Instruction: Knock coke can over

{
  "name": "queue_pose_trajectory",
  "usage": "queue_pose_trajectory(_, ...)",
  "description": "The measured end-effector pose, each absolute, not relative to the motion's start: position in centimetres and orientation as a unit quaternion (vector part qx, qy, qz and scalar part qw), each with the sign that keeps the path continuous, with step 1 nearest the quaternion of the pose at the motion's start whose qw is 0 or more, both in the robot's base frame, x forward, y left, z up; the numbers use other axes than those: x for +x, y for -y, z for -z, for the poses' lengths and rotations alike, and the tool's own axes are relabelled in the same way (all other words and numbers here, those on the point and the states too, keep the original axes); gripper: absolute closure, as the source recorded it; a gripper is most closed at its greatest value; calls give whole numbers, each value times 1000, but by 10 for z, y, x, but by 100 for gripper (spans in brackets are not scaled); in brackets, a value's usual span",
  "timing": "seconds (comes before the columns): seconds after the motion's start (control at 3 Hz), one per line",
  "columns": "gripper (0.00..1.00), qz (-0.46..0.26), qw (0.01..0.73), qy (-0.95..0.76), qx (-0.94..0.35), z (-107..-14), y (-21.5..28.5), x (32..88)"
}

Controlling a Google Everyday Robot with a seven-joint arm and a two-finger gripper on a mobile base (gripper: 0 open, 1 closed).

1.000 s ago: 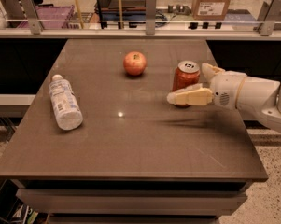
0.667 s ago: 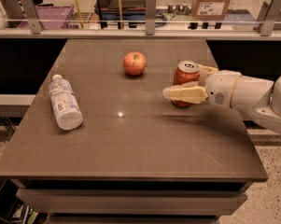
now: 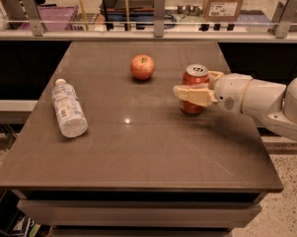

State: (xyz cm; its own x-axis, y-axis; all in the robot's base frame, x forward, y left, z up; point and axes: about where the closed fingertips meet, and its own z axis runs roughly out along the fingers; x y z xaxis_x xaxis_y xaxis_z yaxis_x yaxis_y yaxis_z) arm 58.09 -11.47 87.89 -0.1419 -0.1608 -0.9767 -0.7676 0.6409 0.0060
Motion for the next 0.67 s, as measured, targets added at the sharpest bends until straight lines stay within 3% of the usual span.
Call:
queue_pose_trajectory(0.33, 94, -268, 566, -706, -330, -880, 112, 581)
queue_pose_trajectory(0.67, 100, -264, 560, -709, -337, -881, 111, 581)
